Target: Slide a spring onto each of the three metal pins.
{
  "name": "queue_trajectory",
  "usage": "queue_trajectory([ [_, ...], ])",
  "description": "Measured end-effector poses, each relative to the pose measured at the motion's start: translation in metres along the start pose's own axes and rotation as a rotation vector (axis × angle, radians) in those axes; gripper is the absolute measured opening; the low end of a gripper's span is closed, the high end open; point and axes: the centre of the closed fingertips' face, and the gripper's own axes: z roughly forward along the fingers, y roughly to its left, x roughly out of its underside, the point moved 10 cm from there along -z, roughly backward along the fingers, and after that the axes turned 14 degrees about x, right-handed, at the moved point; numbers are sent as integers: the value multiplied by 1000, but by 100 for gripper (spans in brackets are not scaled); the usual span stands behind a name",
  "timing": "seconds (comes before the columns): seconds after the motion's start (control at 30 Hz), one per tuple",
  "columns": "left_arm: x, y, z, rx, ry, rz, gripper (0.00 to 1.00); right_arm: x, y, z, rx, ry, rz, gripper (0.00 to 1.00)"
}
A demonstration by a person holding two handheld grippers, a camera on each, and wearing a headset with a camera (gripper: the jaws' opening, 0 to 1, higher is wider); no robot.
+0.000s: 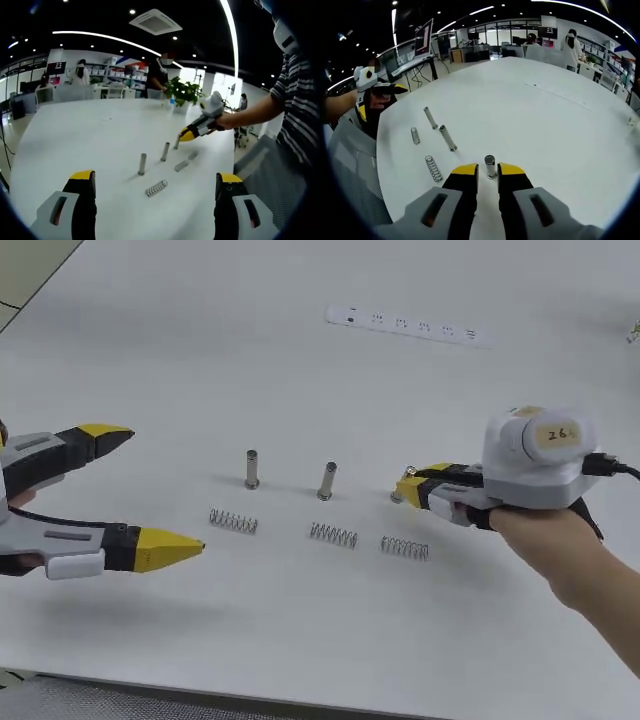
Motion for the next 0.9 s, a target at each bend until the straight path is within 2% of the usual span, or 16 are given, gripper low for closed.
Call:
queue_trajectory([
  [0.53,-1,-2,1,8,15,-1,97,0,1,-6,3,-31,21,28],
  [0.9,-1,-1,-1,6,12,2,98,5,5,-14,-16,-37,-1,38],
])
